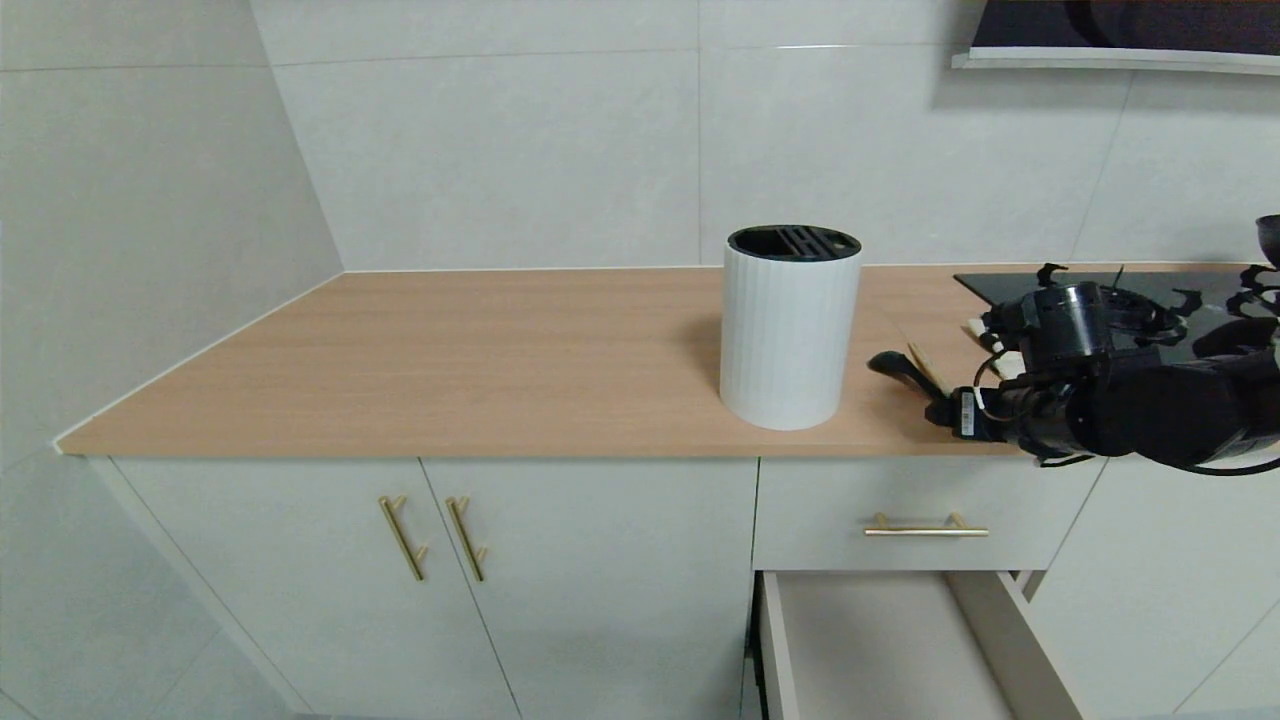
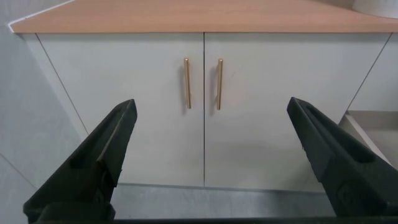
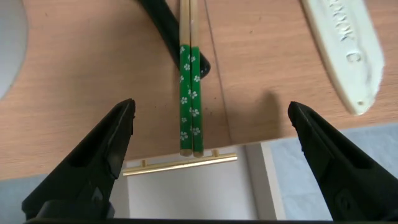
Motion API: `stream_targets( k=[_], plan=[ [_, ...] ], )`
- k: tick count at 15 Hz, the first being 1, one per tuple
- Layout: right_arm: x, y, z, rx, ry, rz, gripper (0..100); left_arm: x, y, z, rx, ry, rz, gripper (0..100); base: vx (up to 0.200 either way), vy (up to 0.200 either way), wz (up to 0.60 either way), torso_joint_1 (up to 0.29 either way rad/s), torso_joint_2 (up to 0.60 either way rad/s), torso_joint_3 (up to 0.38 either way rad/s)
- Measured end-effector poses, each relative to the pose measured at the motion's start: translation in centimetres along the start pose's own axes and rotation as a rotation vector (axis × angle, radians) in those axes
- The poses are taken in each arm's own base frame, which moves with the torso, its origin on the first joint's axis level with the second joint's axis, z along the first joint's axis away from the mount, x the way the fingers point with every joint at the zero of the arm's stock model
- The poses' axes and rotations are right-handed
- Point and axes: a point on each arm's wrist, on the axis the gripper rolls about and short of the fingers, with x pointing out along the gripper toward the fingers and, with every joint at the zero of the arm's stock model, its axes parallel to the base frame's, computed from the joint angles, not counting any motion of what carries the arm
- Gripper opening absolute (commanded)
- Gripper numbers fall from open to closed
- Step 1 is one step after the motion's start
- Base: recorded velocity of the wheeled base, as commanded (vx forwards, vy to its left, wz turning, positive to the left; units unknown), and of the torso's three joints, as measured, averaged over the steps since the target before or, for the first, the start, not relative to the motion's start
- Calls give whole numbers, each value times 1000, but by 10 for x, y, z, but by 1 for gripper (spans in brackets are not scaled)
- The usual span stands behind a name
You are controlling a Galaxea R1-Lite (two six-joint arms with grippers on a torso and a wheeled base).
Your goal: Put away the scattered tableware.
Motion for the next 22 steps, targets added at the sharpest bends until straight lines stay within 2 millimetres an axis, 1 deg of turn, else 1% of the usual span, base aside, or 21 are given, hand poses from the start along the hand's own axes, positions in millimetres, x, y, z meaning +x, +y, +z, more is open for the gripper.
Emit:
stream_targets(
  k=[2,3,10,16,18,19,22],
  plan=[
    [3,1,-2,-3,6,-1,100,0,0,0,0,0,0,100,0,0,0,0,0,0],
    [3,1,-2,-3,8,0,0,0,0,0,0,0,0,100,0,0,0,0,0,0],
    [4,2,-2,0,0,1,0,0,0,0,0,0,0,100,0,0,0,0,0,0],
    [-2,1,1,3,-13,3,0,0,0,0,0,0,0,100,0,0,0,0,0,0],
    [-15,0,3,4,-28,14,0,0,0,0,0,0,0,100,0,0,0,0,0,0],
    [-25,-1,4,3,-40,23,0,0,0,0,0,0,0,100,0,0,0,0,0,0],
    [-72,-10,5,2,-84,65,0,0,0,0,0,0,0,100,0,0,0,0,0,0]
  ],
)
